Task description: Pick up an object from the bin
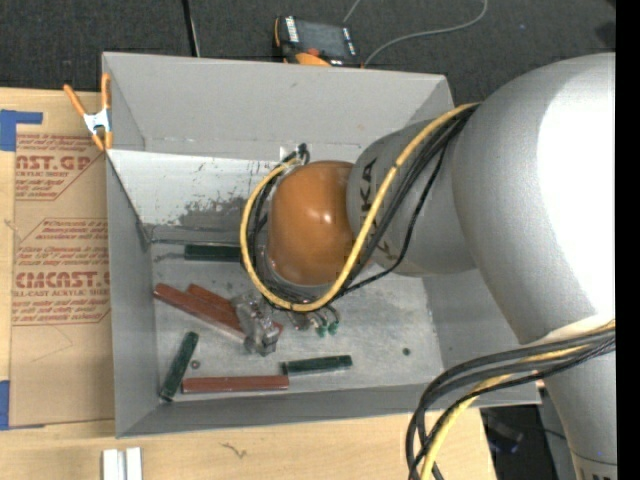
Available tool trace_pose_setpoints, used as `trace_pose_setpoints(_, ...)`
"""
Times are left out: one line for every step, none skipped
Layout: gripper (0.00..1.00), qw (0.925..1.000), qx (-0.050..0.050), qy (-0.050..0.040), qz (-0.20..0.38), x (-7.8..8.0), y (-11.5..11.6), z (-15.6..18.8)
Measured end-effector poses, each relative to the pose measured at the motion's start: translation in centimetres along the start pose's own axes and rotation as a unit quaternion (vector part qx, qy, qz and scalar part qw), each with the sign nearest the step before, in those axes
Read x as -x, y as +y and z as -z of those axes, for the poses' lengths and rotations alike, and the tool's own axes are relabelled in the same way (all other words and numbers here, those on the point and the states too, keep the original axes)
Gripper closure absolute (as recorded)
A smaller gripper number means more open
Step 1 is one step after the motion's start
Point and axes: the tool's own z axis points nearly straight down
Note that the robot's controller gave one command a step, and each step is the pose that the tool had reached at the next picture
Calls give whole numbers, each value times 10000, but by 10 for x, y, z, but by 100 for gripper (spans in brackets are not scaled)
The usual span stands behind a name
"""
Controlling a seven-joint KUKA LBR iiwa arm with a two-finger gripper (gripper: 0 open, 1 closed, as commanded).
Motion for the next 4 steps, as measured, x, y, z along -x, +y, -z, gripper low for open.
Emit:
trace_pose_setpoints(100, 9998, 8, 38, -195, 2, 30, 5)
trace_pose_setpoints(100, 9983, 10, 38, -588, 3, 73, 16)
trace_pose_setpoints(100, 9754, -11, 35, -2202, 4, 62, 53)
trace_pose_setpoints(100, 9726, -8, 64, -2323, -1, 93, 23)
